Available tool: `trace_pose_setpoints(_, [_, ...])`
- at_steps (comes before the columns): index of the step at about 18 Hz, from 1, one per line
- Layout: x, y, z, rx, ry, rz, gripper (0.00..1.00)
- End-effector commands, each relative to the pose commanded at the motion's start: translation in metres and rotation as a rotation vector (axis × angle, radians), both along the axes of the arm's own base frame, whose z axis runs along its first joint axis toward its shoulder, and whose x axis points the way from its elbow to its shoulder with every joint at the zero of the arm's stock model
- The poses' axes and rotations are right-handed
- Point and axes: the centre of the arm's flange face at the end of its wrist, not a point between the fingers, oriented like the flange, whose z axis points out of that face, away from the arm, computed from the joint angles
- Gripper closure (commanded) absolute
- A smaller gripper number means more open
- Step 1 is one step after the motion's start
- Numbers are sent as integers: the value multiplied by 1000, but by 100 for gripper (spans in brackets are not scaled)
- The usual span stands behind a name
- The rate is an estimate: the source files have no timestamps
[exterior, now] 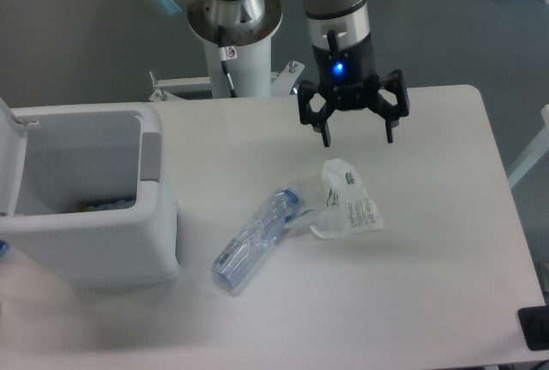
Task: Place the trash in the trash can
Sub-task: 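Lower the open gripper toward the clear plastic bag on the table, then close the gripper on the labeled edge of the plastic bag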
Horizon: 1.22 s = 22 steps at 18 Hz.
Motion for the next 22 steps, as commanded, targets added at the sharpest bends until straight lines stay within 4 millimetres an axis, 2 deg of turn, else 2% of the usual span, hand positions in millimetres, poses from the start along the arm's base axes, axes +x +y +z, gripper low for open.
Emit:
trace_pose_setpoints(6, [-4,0,-47,-74,-68,16,0])
trace_pose_setpoints(12, [2,-3,-103,-161,-148,20,0])
trace_pose_setpoints(15, [9,8,-135,-190,-198,-6,0])
trace_pose_setpoints(22, [7,21,-163,-219,-238,-28,0])
